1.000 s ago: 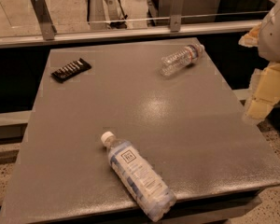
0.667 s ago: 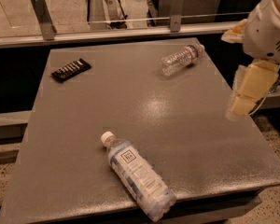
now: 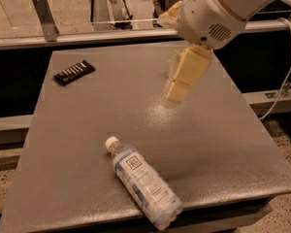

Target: Move rxbar chocolate near blue plastic bottle

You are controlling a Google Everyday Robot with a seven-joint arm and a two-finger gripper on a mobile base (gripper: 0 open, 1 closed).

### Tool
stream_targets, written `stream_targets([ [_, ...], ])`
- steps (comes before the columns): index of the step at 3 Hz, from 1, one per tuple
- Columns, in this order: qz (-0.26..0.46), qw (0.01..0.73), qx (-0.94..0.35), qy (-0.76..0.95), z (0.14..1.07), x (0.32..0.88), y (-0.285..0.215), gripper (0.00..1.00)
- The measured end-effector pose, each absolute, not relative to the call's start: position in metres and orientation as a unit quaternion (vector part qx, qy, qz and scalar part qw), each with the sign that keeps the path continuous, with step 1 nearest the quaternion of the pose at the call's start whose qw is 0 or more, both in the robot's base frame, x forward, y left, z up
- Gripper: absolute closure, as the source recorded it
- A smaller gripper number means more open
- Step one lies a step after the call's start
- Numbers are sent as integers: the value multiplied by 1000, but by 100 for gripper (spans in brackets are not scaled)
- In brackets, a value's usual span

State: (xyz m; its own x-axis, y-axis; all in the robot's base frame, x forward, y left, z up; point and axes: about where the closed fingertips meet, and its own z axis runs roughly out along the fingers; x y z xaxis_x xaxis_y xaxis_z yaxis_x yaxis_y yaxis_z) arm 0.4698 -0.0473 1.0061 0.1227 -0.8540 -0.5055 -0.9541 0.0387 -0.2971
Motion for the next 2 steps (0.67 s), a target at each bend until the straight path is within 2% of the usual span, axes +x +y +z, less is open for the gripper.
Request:
stream_targets([
  [1, 131, 322, -701, 623, 1012, 468, 20, 0],
  [2, 131, 322, -701, 623, 1012, 468, 21, 0],
])
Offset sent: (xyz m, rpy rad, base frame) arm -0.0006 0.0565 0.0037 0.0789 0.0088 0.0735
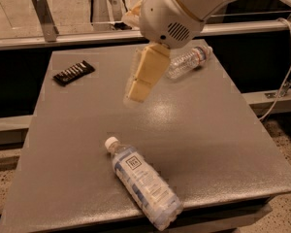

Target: Move rxbar chocolate near blue plastic bottle

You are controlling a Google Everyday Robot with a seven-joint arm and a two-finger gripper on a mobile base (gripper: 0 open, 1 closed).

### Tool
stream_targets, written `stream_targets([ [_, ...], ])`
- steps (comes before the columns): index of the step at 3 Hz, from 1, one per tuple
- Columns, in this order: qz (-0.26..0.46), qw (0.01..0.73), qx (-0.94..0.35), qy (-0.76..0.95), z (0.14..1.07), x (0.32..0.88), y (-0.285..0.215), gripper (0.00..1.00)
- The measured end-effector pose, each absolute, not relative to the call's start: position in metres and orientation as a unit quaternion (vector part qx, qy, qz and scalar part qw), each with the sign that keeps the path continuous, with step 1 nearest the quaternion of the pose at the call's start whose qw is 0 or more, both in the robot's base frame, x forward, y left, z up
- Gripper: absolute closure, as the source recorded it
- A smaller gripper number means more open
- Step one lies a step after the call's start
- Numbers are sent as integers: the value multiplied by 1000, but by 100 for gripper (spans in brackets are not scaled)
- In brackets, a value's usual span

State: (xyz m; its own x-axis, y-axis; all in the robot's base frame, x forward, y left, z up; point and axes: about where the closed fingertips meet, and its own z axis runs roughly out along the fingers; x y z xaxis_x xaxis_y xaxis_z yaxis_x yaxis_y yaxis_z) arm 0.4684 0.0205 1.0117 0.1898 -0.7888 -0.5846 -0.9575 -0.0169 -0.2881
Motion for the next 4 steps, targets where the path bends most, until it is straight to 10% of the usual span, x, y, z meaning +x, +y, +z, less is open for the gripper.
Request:
stream_targets([
  [4, 259, 388, -653, 597, 930, 569, 151, 0],
])
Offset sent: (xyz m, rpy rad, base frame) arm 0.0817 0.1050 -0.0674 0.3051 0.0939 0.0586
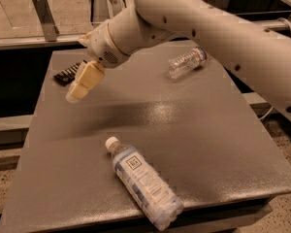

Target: Move rxbar chocolate near blue plastic bottle

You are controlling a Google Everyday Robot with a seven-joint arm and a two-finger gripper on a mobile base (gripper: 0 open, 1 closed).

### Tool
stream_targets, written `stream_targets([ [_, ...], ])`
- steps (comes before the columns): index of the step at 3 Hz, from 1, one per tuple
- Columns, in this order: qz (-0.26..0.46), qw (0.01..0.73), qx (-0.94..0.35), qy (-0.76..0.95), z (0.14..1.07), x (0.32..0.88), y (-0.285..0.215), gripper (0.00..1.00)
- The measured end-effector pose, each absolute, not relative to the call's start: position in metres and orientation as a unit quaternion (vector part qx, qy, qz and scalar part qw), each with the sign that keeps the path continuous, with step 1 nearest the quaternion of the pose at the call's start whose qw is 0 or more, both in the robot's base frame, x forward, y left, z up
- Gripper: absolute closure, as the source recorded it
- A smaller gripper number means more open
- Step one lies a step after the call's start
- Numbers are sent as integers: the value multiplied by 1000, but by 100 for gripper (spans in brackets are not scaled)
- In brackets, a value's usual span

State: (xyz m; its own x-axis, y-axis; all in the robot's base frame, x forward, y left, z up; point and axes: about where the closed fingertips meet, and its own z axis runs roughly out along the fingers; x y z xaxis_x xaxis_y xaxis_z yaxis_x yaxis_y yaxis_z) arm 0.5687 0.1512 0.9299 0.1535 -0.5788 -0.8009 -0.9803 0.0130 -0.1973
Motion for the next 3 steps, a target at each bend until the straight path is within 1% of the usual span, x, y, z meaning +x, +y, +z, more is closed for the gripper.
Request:
stream_targets([
  [1, 255, 385, -643, 611, 902, 603, 169, 0],
  [3, 249, 367, -619, 648, 853, 657, 182, 0],
])
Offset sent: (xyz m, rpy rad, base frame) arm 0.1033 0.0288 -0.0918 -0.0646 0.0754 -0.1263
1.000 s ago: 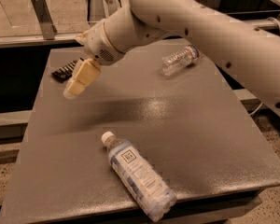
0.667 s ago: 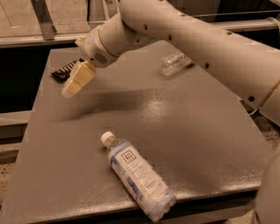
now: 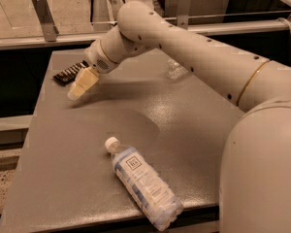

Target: Move rxbar chocolate near blue plastic bottle

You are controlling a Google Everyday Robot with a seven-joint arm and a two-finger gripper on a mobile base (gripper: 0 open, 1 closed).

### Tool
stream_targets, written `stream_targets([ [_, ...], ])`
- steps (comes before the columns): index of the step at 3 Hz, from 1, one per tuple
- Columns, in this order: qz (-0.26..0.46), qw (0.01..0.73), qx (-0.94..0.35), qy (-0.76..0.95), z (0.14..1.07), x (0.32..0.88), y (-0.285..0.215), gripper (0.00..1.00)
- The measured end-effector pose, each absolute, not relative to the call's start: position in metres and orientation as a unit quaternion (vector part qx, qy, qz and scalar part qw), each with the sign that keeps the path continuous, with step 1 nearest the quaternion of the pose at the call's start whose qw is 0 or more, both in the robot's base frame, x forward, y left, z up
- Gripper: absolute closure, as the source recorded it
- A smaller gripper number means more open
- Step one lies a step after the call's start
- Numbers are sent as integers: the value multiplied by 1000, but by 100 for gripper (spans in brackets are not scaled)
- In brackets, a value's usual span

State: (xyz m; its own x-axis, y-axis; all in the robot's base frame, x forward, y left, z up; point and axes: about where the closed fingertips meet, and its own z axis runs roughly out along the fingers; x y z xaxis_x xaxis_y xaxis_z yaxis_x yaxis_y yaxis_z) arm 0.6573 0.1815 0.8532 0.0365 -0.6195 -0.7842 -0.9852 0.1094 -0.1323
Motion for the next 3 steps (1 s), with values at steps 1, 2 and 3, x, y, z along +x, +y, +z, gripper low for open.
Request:
stream_targets([
  [1, 255, 366, -607, 658, 842, 678, 192, 0],
  [2, 262, 364, -593, 669, 832, 695, 199, 0],
  [3, 272, 361, -582, 676, 825, 703, 211, 26],
])
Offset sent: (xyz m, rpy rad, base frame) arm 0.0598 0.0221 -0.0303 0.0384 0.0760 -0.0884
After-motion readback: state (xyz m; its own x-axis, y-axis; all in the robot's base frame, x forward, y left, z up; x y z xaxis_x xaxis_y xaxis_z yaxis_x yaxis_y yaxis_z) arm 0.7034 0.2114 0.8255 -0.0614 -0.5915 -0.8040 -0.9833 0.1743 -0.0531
